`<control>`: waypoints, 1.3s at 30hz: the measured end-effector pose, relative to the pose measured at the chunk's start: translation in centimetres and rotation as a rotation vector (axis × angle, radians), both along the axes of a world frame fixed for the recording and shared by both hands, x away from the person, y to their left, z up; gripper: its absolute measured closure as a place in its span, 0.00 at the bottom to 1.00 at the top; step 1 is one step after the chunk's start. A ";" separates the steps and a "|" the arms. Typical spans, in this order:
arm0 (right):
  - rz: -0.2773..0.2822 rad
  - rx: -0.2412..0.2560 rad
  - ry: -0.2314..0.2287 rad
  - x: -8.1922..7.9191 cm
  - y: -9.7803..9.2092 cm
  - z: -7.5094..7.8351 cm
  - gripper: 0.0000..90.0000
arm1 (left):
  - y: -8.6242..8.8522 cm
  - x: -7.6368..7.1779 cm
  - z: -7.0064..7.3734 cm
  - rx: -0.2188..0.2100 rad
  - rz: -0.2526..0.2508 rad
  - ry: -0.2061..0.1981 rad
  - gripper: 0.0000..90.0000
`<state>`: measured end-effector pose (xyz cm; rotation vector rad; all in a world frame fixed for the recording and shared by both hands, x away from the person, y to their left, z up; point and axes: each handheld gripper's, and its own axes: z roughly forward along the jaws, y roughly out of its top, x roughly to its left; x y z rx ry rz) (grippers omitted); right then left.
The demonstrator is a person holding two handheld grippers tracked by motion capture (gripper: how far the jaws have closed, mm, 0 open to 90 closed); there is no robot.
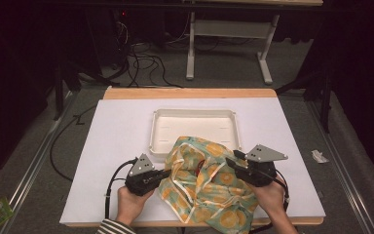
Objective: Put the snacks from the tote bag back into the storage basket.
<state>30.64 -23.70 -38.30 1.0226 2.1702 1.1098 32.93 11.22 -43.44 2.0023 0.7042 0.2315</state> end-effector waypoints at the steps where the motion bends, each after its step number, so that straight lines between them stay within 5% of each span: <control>1: 0.011 -0.004 0.006 0.2 -0.1 -0.1 0.83 | 0.0 0.0 0.0 0.000 0.001 -0.002 0.99; 4: 0.017 0.000 0.010 0.4 -0.6 -0.3 1.00 | 0.0 0.0 0.1 -0.001 0.010 -0.008 0.96; 14: -0.073 -0.002 0.055 1.7 -3.6 -1.3 1.00 | -0.6 0.3 -0.4 0.054 0.024 -0.022 0.84; 26: -0.141 0.016 0.158 3.6 -5.6 -4.8 1.00 | -0.9 1.0 -1.0 0.058 0.073 -0.021 0.96; 30: -0.155 0.004 0.189 4.2 -5.6 -5.8 1.00 | -1.1 1.5 -1.2 0.051 0.096 0.001 0.98; 39: -0.161 -0.040 0.249 5.0 -5.1 -7.3 1.00 | -2.1 2.6 -2.5 0.122 0.121 0.090 0.99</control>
